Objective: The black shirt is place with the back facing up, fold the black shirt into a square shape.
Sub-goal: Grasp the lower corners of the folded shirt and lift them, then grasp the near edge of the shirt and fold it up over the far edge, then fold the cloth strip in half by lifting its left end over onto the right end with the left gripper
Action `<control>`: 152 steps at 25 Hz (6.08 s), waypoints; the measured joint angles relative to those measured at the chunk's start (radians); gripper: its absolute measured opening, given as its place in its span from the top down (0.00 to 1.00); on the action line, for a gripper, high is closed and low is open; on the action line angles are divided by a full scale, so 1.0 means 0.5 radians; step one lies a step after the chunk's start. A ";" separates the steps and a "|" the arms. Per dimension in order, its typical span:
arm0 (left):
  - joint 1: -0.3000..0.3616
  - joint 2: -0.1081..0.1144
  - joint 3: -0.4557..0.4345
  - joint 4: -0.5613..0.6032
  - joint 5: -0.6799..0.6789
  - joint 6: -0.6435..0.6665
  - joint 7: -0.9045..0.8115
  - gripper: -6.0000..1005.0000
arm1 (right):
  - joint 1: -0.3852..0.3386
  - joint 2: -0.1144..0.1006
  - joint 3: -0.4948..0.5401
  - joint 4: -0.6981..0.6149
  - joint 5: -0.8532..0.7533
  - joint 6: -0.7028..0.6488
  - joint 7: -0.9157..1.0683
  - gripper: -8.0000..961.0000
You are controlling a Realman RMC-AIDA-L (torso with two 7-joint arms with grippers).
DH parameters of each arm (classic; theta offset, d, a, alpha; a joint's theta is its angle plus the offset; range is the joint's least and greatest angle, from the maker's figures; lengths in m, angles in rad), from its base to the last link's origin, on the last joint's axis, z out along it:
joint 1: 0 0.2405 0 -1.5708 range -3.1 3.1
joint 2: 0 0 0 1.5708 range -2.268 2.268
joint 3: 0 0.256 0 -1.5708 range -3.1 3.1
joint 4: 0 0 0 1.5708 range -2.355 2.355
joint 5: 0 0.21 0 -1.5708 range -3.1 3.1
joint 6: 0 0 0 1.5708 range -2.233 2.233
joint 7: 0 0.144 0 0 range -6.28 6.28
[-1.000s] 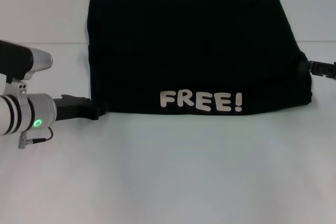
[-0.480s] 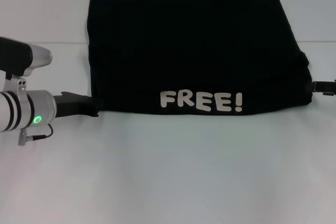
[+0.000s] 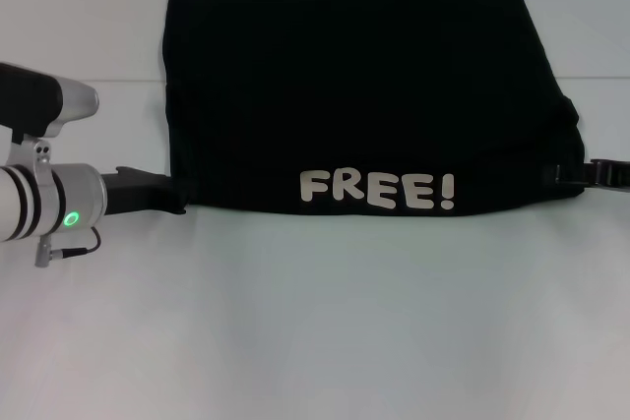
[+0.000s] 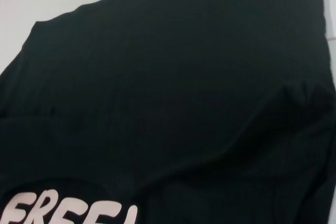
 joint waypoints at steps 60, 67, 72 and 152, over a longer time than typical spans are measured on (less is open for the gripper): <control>0.504 0.024 -0.517 0.515 0.306 2.238 -0.214 0.98 | -1.124 0.001 0.293 -0.435 0.247 -1.592 -0.867 0.94; 0.383 0.088 -0.630 0.450 0.282 2.108 -0.212 0.98 | -0.996 -0.030 0.529 -0.435 0.252 -1.637 -0.892 0.94; 0.125 0.217 -0.718 0.258 0.281 1.789 -0.244 0.98 | -0.738 -0.076 0.681 -0.437 0.246 -1.496 -0.821 0.94; 0.070 0.214 -0.357 0.276 0.023 1.166 -1.111 0.19 | 0.053 -0.066 0.000 -0.180 0.491 -0.459 -0.359 0.25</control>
